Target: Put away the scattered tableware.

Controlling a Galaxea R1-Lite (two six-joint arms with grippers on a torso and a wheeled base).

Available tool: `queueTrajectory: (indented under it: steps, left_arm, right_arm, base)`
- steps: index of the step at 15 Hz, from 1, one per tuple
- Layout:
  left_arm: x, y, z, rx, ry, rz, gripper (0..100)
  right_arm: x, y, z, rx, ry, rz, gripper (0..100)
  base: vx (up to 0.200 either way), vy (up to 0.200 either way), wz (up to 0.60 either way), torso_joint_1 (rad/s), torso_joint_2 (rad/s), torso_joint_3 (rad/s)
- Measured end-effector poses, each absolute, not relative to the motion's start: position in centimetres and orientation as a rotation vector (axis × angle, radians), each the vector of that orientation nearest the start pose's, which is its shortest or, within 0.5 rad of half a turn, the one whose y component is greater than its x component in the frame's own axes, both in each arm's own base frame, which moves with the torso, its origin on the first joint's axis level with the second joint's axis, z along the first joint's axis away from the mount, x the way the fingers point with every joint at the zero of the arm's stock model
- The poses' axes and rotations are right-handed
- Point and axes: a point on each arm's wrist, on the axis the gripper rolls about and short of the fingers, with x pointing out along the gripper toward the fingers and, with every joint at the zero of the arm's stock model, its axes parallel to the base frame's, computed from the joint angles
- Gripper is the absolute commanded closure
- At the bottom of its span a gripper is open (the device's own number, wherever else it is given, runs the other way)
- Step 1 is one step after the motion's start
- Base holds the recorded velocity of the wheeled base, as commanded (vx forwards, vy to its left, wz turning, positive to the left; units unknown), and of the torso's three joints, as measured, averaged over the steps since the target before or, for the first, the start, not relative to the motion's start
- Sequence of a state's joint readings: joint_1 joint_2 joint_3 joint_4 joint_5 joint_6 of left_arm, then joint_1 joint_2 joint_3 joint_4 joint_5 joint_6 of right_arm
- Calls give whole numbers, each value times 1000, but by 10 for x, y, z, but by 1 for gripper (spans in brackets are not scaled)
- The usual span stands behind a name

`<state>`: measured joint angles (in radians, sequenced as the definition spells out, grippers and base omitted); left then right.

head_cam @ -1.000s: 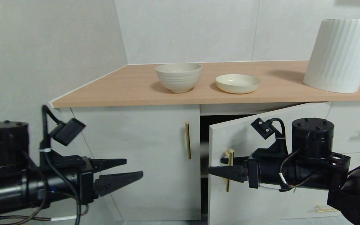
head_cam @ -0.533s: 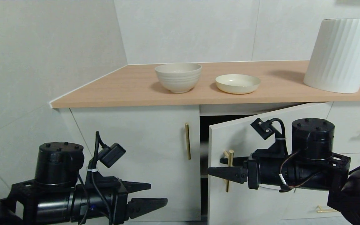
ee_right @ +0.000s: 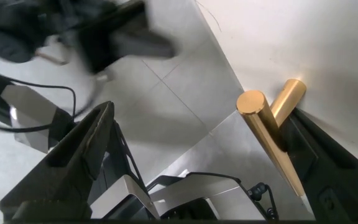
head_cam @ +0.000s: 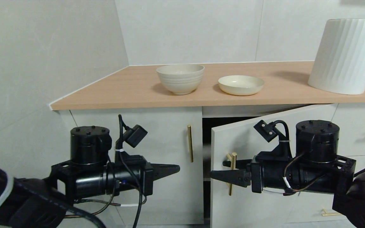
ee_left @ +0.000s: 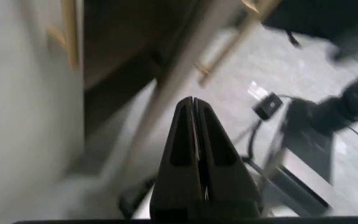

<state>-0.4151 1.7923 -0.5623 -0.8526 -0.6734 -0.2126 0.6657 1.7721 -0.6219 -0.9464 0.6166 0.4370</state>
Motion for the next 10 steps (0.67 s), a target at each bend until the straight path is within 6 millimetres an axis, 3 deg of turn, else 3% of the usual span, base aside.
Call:
queueTrajectory:
  steps: [5, 7, 10]
  left_arm:
    - [297, -171, 91, -275, 479, -1069, 100]
    - [312, -189, 77, -267, 436, -992, 100]
    - [316, -221, 62, -253, 365, -961, 100]
  right_arm:
    - [224, 193, 147, 369, 491, 1211, 0]
    - [223, 193, 146, 366, 491, 1213, 0]
    - [222, 193, 146, 363, 490, 1216, 0]
  base:
    - [0, 0, 0, 0, 0, 0]
    - [0, 0, 0, 0, 0, 0]
    - [0, 0, 0, 0, 0, 0]
